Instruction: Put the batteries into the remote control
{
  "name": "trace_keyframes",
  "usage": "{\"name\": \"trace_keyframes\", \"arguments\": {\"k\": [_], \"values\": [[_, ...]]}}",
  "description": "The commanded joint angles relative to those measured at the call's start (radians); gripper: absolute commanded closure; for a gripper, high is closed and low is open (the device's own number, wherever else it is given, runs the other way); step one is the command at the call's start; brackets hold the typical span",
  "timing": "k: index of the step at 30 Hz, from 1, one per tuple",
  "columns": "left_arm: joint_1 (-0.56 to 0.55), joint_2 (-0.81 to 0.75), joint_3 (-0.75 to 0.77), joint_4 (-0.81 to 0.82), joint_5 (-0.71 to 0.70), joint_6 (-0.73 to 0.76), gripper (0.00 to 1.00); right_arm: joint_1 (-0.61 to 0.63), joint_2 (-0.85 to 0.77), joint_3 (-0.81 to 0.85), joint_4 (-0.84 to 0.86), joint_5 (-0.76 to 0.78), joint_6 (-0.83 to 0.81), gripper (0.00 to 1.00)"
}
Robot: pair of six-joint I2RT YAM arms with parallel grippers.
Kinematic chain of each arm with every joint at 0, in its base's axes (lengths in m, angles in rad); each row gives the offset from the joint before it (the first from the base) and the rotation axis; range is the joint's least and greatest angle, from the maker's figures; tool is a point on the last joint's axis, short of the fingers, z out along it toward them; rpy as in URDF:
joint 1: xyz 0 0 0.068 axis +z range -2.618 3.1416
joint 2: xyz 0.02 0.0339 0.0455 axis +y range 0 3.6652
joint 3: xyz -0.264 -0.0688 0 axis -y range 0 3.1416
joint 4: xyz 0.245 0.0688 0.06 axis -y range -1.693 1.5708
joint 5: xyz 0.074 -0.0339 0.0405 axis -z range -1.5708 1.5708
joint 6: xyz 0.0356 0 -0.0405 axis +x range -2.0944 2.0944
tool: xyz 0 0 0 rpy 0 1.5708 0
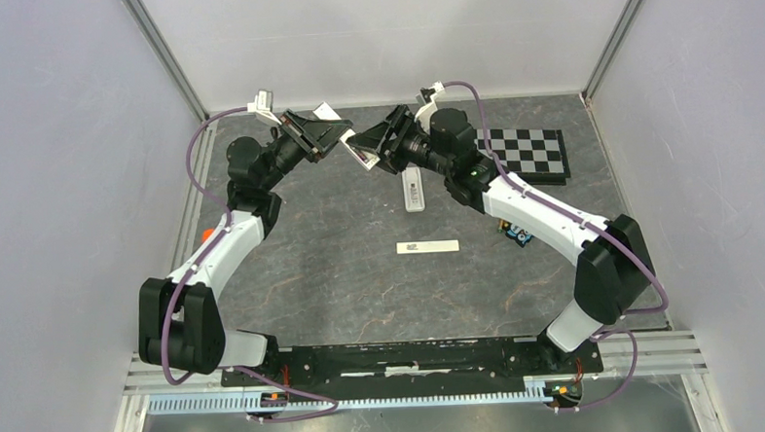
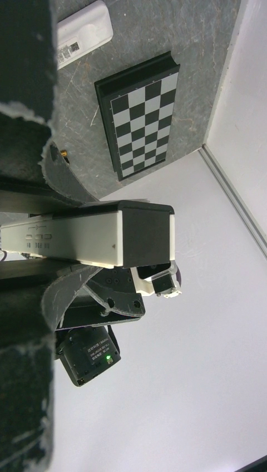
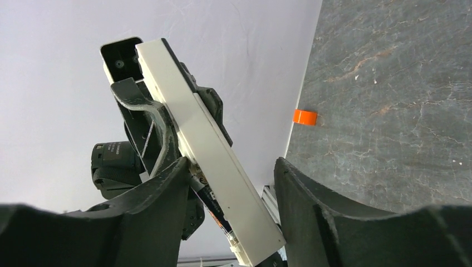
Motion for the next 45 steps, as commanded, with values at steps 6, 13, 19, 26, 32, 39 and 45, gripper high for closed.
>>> {"name": "trace_keyframes", "arguments": {"k": [6, 13, 19, 26, 32, 39, 45], "values": [[0.003, -0.018, 0.045, -0.018, 0.000, -0.118, 0.96, -0.002, -0.015, -0.038, 0.085, -0.035, -0.010, 0.55], [0.005, -0.023, 0.060, -0.059, 0.003, -0.108, 0.96, -0.011, -0.020, -0.044, 0.121, -0.054, -0.075, 0.52], [0.014, -0.030, 0.021, -0.047, 0.024, -0.027, 0.96, -0.064, -0.096, -0.060, 0.147, -0.051, -0.212, 0.10], [0.031, -0.049, -0.025, -0.061, 0.077, 0.122, 0.96, -0.157, -0.259, -0.130, -0.036, 0.049, -0.537, 0.09], [0.035, -0.111, -0.048, -0.271, 0.046, 0.324, 0.95, -0.183, -0.254, -0.079, -0.655, 0.548, -0.865, 0.17], [0.035, -0.139, -0.045, -0.380, 0.040, 0.415, 0.93, -0.284, -0.232, -0.302, -0.803, 0.585, -0.841, 0.29], [0.035, -0.132, -0.045, -0.381, 0.043, 0.420, 0.92, -0.330, -0.214, -0.451, -0.719, 0.510, -0.821, 0.37]]}}
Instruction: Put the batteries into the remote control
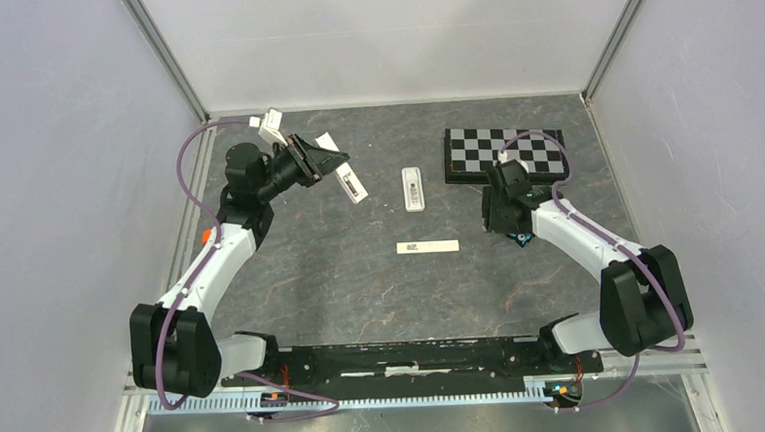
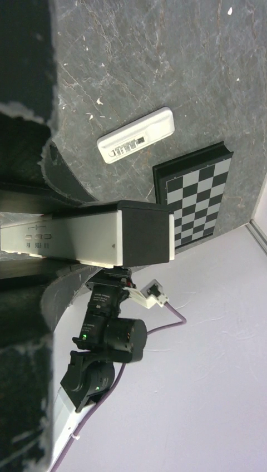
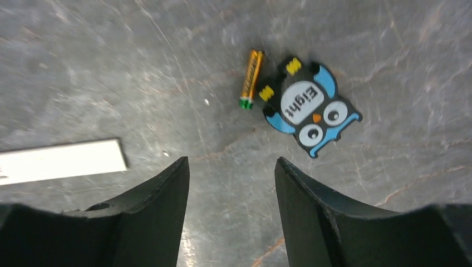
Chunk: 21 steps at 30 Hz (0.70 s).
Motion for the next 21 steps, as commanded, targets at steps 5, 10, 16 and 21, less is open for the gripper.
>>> {"name": "trace_keyframes", "arguments": {"k": [5, 10, 16, 21], "values": [[0.004, -0.010, 0.003, 0.001, 0.001, 0.068, 0.92, -0.064, 0.032, -0.112, 0.106, -0.052, 0.015, 0.34], [0.004, -0.002, 0.007, 0.001, 0.001, 0.068, 0.92, -0.090, 0.068, -0.118, 0.149, -0.044, 0.052, 0.35], [0.004, 0.010, 0.014, 0.001, 0.000, 0.068, 0.91, -0.098, 0.096, -0.120, 0.219, -0.005, 0.079, 0.39], [0.004, 0.019, 0.019, 0.001, 0.001, 0.068, 0.92, -0.099, 0.142, -0.091, 0.242, 0.048, 0.078, 0.44]]}}
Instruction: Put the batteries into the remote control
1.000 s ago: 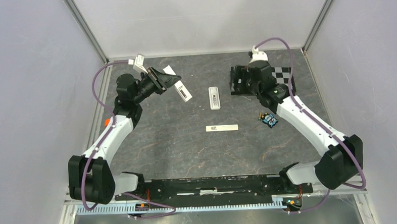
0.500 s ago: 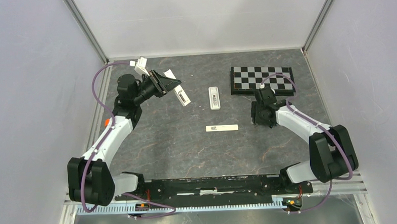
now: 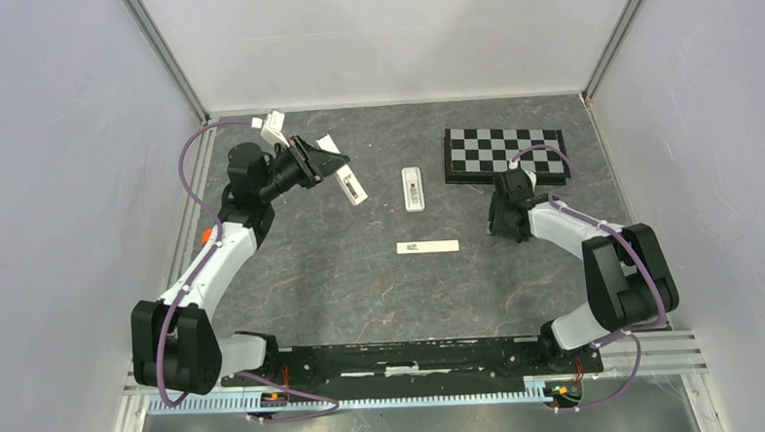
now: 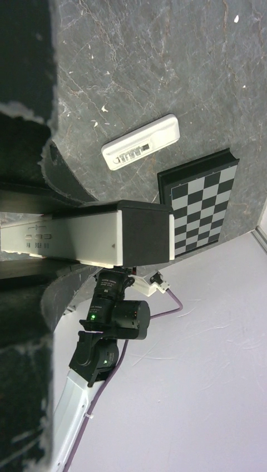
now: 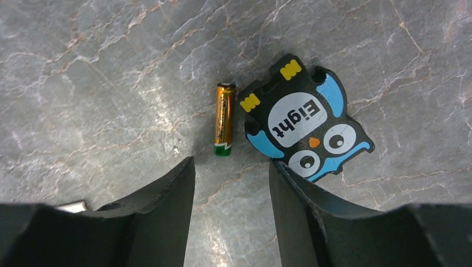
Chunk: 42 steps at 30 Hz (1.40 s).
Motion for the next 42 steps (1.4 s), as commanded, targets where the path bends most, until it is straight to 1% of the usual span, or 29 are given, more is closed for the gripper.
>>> {"name": "trace_keyframes", "arguments": {"k": [1, 6, 14, 18, 21, 24, 27, 30, 34, 35, 40, 42], "values": [[0.004, 0.009, 0.021, 0.025, 0.001, 0.038, 0.92, -0.005, 0.041, 0.035, 0.060, 0.074, 0.009, 0.45], [0.006, 0.008, 0.022, 0.024, 0.001, 0.040, 0.92, -0.004, 0.074, 0.056, 0.050, 0.074, -0.009, 0.59], [0.006, 0.008, 0.017, 0.026, -0.002, 0.040, 0.92, -0.003, 0.094, 0.066, 0.016, 0.099, -0.029, 0.69], [0.006, 0.000, 0.012, 0.028, -0.007, 0.040, 0.92, -0.004, 0.113, 0.074, 0.019, 0.086, -0.041, 0.79], [0.006, -0.035, -0.001, 0.050, -0.023, 0.047, 0.92, -0.003, 0.116, 0.079, 0.024, 0.069, -0.052, 0.85], [0.006, -0.032, 0.008, 0.026, -0.014, 0.060, 0.92, -0.004, 0.103, 0.078, 0.045, 0.029, -0.072, 0.91], [0.006, -0.020, -0.008, 0.047, 0.005, 0.039, 0.92, 0.005, 0.069, 0.073, 0.087, -0.038, -0.092, 0.93], [-0.001, -0.005, -0.033, 0.061, -0.007, -0.004, 0.93, 0.040, 0.009, 0.074, 0.153, -0.124, -0.147, 0.92], [-0.055, 0.054, -0.051, 0.033, -0.020, -0.036, 0.94, 0.099, -0.054, 0.110, 0.182, -0.226, -0.196, 0.91], [-0.073, 0.074, -0.052, 0.031, -0.017, -0.040, 0.94, 0.118, -0.072, 0.115, 0.197, -0.278, -0.202, 0.91], [-0.125, 0.184, -0.041, 0.086, 0.027, -0.058, 0.93, 0.251, -0.119, 0.198, 0.197, -0.378, -0.232, 0.90], [-0.131, 0.215, -0.039, 0.125, 0.058, -0.076, 0.93, 0.284, -0.130, 0.212, 0.232, -0.486, -0.232, 0.89]]}}
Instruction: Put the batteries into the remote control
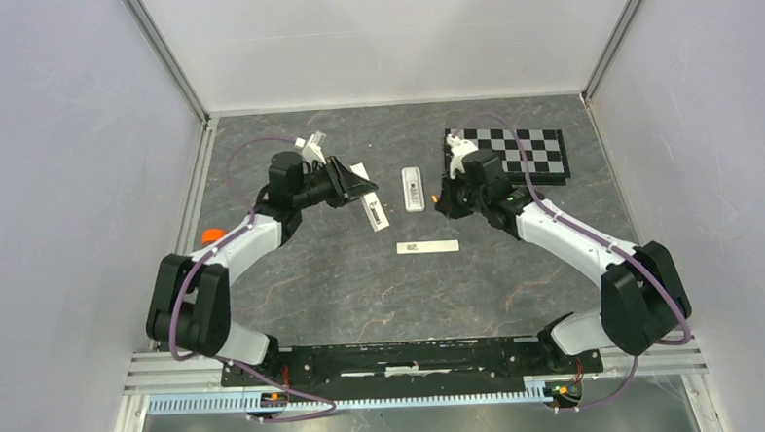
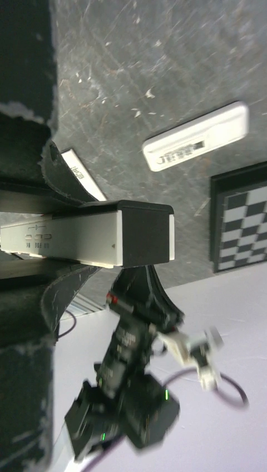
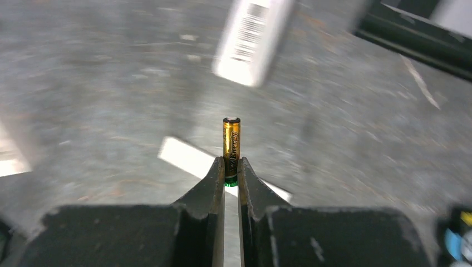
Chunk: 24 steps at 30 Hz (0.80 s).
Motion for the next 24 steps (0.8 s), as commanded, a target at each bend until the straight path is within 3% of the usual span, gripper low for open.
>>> {"name": "trace_keyframes", "arguments": {"k": [1, 9, 15, 24], "values": [[-0.020, 0.051, 0.001, 0.120, 0.064, -0.060, 0.93, 0.072, -0.053, 0.073, 0.114, -0.244, -0.038, 0.89], [-0.032, 0.047, -0.051, 0.189, 0.059, -0.076, 0.93, 0.143, -0.047, 0.146, 0.105, -0.331, -0.030, 0.88], [-0.035, 0.060, -0.093, 0.342, 0.060, -0.173, 0.93, 0.183, -0.010, 0.201, 0.106, -0.367, -0.017, 0.87], [-0.034, 0.069, -0.110, 0.431, 0.066, -0.249, 0.93, 0.222, 0.044, 0.278, 0.001, -0.281, -0.048, 0.85]]}}
